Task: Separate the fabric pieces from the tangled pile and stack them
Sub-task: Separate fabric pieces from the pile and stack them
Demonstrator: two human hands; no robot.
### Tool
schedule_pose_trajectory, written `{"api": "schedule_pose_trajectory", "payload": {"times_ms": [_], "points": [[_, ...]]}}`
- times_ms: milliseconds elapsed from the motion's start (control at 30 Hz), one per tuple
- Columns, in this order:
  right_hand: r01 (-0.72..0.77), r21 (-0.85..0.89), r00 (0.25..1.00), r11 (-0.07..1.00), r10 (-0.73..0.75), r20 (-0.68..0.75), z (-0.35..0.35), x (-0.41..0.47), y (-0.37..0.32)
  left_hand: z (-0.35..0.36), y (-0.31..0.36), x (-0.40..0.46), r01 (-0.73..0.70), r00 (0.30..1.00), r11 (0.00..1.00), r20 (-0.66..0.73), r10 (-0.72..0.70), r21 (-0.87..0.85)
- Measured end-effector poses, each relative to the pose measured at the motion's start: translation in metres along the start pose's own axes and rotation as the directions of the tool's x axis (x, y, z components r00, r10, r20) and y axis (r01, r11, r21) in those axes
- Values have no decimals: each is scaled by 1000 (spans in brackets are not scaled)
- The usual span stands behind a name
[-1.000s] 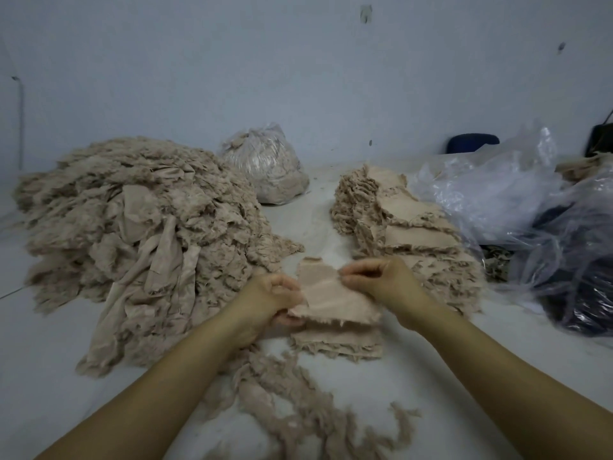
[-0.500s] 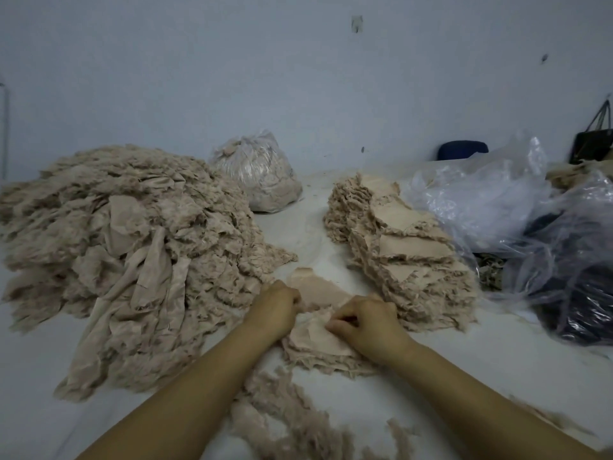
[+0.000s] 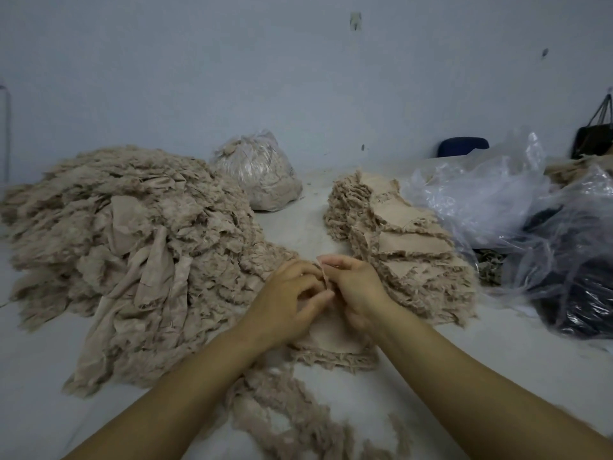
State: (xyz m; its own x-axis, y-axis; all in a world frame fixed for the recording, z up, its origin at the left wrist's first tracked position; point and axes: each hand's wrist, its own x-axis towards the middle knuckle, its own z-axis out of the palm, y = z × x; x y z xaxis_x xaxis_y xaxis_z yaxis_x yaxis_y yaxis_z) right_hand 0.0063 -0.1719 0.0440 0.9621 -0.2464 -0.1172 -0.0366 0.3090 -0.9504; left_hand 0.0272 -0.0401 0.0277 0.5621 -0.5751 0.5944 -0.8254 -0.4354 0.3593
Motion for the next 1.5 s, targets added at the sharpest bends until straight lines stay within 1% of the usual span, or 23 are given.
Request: {"api": "schedule_pose_trajectory", "payload": {"times_ms": [67,100,133,167,200,233,267,300,400,467,567,667,733,833,933,1000,1100,1167,1233,1300,1367,1433,1500], "points": [[26,-32,999,999,-26,29,-3,-4,0,-1,-3,0,176,967,973,-156,-199,-148],[29,-15,998,999,-29,48,-5,-7,-1,-1,-5,1,313,922,917,-153,-356,-247],[19,33,998,999,-21,61,-7,-8,-1,-2,-5,3,461,853,802,-59,-519,-380],[-5,107,998,994,-2,66,-9,-10,-2,-2,-5,5,577,764,603,101,-638,-551],[-33,182,998,983,23,59,-11,-11,-2,-1,-4,5,630,684,368,263,-681,-684],[-60,243,998,968,50,47,-12,-11,-3,-2,-3,5,636,636,175,381,-672,-752],[-91,286,996,954,83,40,-15,-10,-1,-2,-1,4,628,618,76,437,-654,-775],[-130,312,991,941,119,56,-17,-11,0,-2,0,4,625,617,57,448,-647,-778],[-190,174,971,966,159,177,-28,-13,4,2,3,3,619,617,95,408,-673,-780],[-140,4,979,990,138,148,-33,-12,9,3,1,2,602,653,174,354,-669,-779],[-2,-253,994,967,-27,-107,-40,-6,12,2,-3,-1,520,778,477,162,-607,-708],[99,-357,969,929,-172,-178,-50,0,15,1,-4,-7,392,889,765,-4,-458,-511],[107,-457,965,883,-202,-165,-57,-1,18,3,-7,-16,356,925,856,12,-379,-375],[91,-706,975,702,-207,-81,-69,-3,25,8,-11,-32,358,926,922,187,-329,-149],[55,-879,981,474,-189,-41,-77,-8,27,8,-15,-38,419,902,901,164,-398,-116],[8,-931,993,366,-115,-37,-77,-12,24,5,-16,-35,536,840,838,160,-518,-104],[-37,-966,999,255,7,-37,-67,-19,20,5,-12,-28,679,675,734,368,-639,28],[-25,-971,999,238,46,-14,-58,-22,20,8,-7,-25,703,631,710,434,-644,31],[-5,-946,999,325,50,12,-51,-24,20,10,-3,-23,732,616,681,451,-646,-22],[4,-824,999,566,33,28,-48,-24,22,9,-3,-22,749,611,660,444,-656,-57],[0,-621,1000,784,19,24,-48,-24,24,6,-2,-21,785,603,599,416,-681,-158],[14,-471,1000,882,-5,20,-49,-25,24,3,-3,-21,832,555,456,435,-709,-318],[58,-399,998,915,-42,50,-52,-26,21,2,-3,-19,840,508,263,521,-686,-474]]}}
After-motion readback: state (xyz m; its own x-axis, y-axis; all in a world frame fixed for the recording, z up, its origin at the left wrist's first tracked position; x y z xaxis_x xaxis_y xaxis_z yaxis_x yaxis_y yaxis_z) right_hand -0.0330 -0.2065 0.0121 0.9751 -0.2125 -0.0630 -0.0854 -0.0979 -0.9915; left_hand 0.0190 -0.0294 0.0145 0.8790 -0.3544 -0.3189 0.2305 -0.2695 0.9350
